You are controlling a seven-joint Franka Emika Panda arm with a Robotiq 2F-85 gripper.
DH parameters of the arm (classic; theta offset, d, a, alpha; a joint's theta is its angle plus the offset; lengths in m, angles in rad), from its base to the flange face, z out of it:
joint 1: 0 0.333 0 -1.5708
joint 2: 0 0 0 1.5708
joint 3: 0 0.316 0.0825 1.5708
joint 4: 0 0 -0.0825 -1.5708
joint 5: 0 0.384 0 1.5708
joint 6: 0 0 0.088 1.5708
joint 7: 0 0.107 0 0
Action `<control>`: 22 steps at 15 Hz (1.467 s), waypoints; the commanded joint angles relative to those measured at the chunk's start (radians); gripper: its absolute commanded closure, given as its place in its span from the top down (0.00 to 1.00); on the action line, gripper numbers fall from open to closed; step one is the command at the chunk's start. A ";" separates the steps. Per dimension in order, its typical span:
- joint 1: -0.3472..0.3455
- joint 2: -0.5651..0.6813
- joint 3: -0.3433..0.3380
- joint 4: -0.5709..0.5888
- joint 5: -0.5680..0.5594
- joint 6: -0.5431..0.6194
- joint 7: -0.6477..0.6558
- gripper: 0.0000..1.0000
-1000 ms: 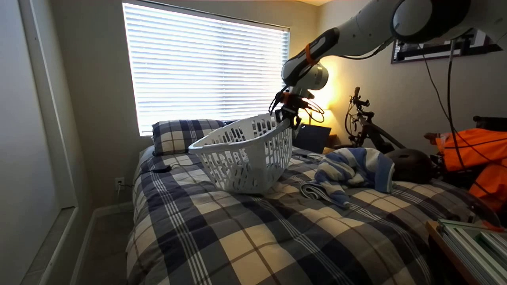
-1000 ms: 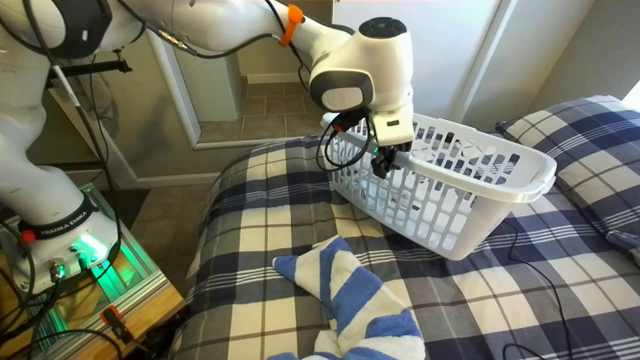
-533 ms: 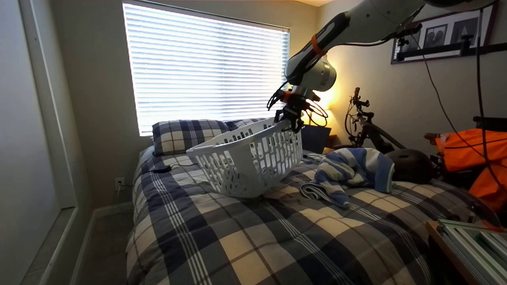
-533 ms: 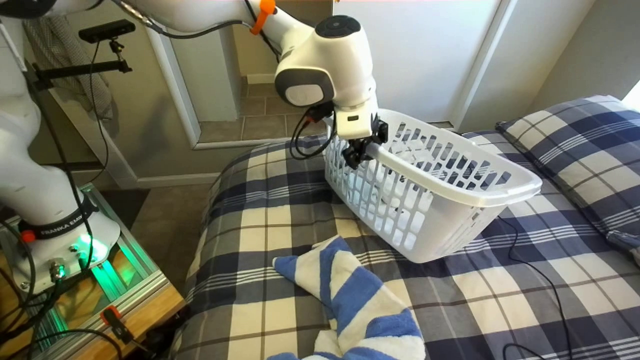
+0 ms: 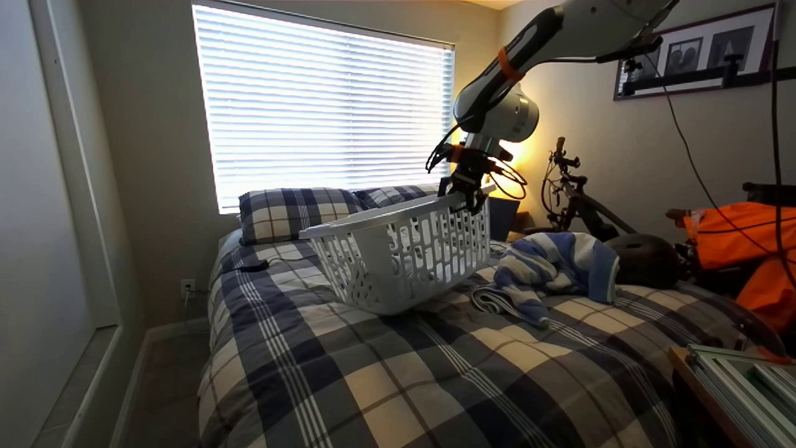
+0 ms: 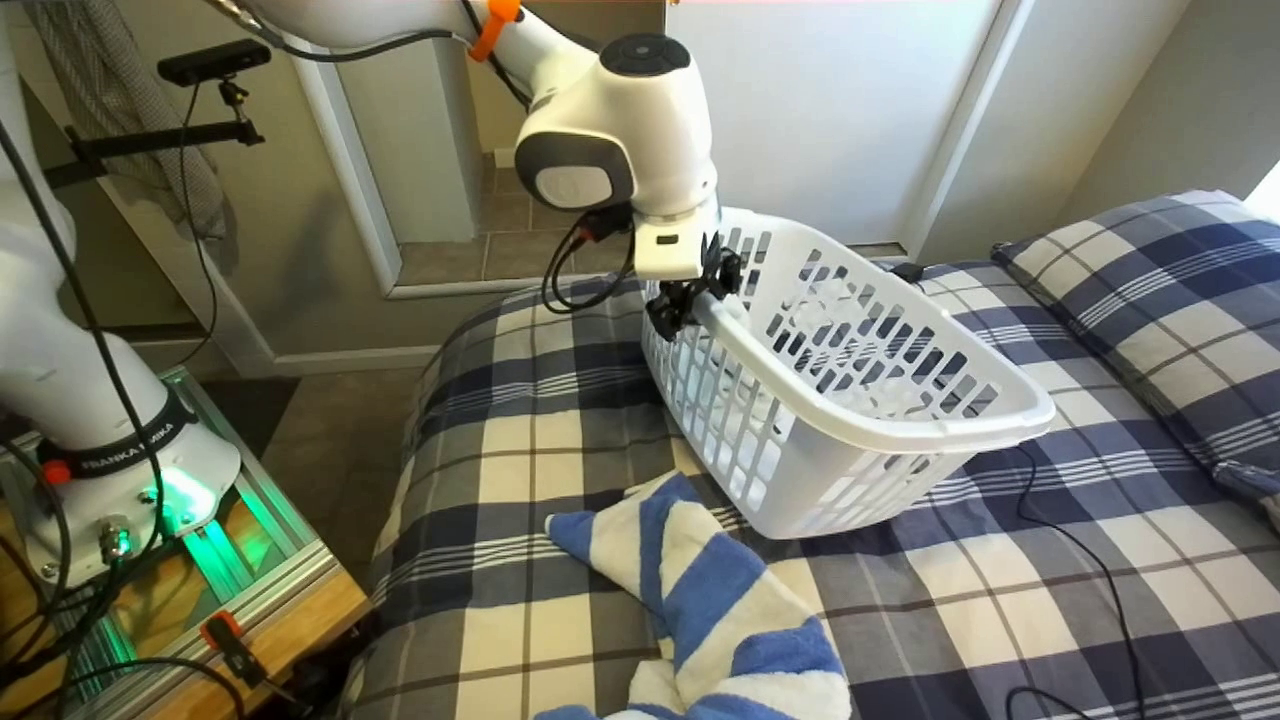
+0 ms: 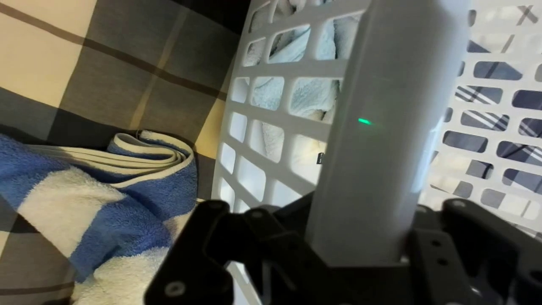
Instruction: Move the basket
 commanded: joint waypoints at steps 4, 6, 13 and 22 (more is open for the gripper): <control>0.089 -0.018 0.021 -0.121 0.002 0.125 -0.060 0.02; 0.120 -0.051 0.037 -0.188 0.016 0.152 -0.069 0.02; 0.169 -0.166 0.092 -0.423 0.036 0.106 -0.129 0.02; 0.206 -0.337 0.094 -0.599 0.009 0.065 -0.082 0.02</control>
